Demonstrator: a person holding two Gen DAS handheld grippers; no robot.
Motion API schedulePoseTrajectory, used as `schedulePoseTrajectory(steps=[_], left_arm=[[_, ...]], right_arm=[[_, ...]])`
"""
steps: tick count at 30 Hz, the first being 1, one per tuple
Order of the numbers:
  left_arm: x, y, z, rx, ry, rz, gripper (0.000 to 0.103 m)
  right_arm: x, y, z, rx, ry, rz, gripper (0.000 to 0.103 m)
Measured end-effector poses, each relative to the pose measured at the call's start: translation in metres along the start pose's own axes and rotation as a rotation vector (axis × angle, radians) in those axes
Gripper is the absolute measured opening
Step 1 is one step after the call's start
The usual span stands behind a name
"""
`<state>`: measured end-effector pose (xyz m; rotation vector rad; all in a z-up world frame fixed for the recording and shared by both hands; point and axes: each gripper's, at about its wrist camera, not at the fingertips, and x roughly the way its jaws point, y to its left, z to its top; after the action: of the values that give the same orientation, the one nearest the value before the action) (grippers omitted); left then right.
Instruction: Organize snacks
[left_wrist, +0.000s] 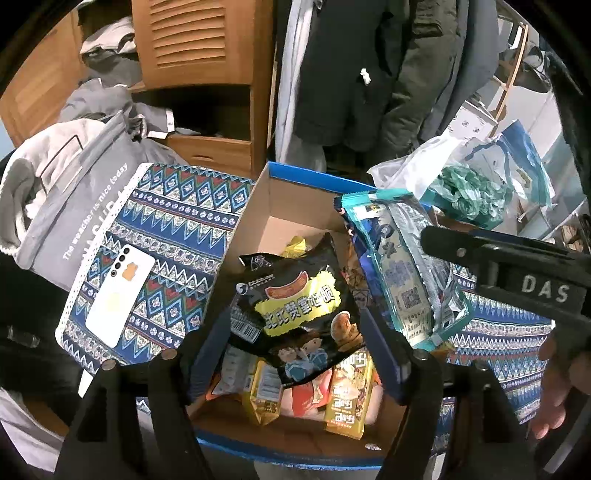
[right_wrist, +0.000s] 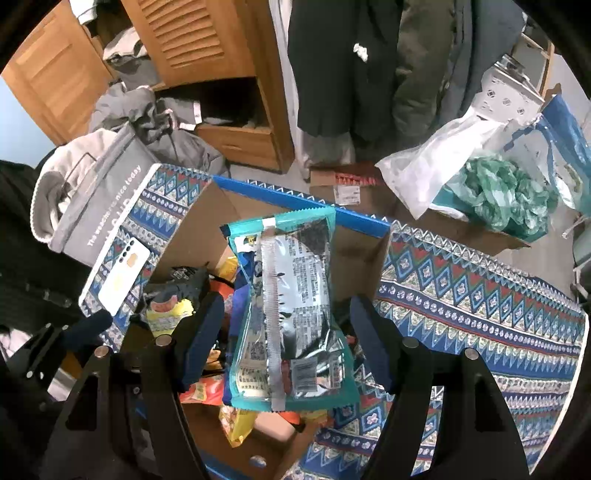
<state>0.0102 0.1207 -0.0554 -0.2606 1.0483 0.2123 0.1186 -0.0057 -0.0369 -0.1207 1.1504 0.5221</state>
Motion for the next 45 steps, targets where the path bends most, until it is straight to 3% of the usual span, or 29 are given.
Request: schedulePoseTrajectory(steps=[14,22,25,45], left_arm=[[-0.043,0.004,-0.001,-0.016,-0.091,0.001,0.088],[-0.063,0.005,-0.004,-0.035,-0.129,-0.034,0.088],[-0.069,0.005,-0.006,-0.029,-0.158,-0.013,0.088],[-0.085,-0.011,-0.013,-0.017,-0.165,-0.063,0.089]], right_arm=[[-0.057,0.000,-0.024,-0.024,-0.118,-0.068,0.079],[-0.076,0.002,-0.043,-0.035,-0.155,-0.071,0.079],[-0.084,0.000,-0.048,-0.030,-0.176,-0.077,0.080],[-0.097,-0.016,-0.063,-0.011,-0.196,-0.074,0.080]])
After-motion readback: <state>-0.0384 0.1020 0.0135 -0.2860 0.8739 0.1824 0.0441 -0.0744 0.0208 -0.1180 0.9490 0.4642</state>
